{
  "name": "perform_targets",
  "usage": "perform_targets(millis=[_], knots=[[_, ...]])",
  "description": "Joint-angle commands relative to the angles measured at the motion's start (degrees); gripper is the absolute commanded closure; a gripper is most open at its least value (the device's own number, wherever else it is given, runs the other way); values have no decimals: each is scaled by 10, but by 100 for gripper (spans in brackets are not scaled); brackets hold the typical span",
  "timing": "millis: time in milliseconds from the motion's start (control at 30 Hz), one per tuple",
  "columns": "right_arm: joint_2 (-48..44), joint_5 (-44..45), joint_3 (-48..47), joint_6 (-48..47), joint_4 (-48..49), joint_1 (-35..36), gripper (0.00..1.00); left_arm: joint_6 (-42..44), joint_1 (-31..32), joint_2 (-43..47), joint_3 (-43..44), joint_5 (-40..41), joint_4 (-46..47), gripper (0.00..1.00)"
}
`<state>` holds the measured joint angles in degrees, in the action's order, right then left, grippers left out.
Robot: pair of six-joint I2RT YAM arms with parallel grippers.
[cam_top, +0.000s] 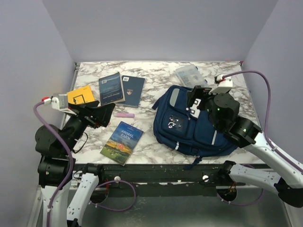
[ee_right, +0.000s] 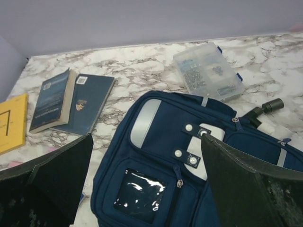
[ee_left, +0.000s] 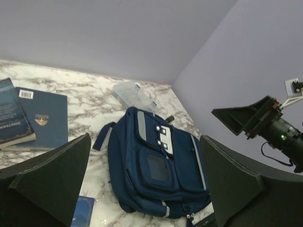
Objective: Pack the student bag
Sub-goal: Adjust the student bag at the center of the board.
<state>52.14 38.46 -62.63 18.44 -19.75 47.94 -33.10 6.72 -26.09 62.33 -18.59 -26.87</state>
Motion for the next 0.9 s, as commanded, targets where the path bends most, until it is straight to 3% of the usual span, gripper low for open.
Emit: perform_targets(millis=[0, 233, 400, 533, 700, 800, 867], knots=[[22, 26, 6, 20, -37, 2, 0, -1, -3, -48, -34, -77, 3, 2], [62, -51, 46, 16, -69, 2, 0, -46, 7, -131, -128, -144, 32, 2], [88, -74, 85, 47, -54, 2, 0, -93, 104, -184, -200, -106, 93, 2], [78, -101, 117, 58, -5, 2, 0, -173, 220, -215, -263, -24, 156, 2], [67, -108, 142, 78, 41, 3, 0, -335, 370, -208, -354, 174, 201, 2], [70, -120, 131, 87, 33, 2, 0, -426, 446, -197, -409, 266, 263, 2], [70, -121, 120, 100, 12, 2, 0, -443, 478, -210, -409, 295, 280, 2]])
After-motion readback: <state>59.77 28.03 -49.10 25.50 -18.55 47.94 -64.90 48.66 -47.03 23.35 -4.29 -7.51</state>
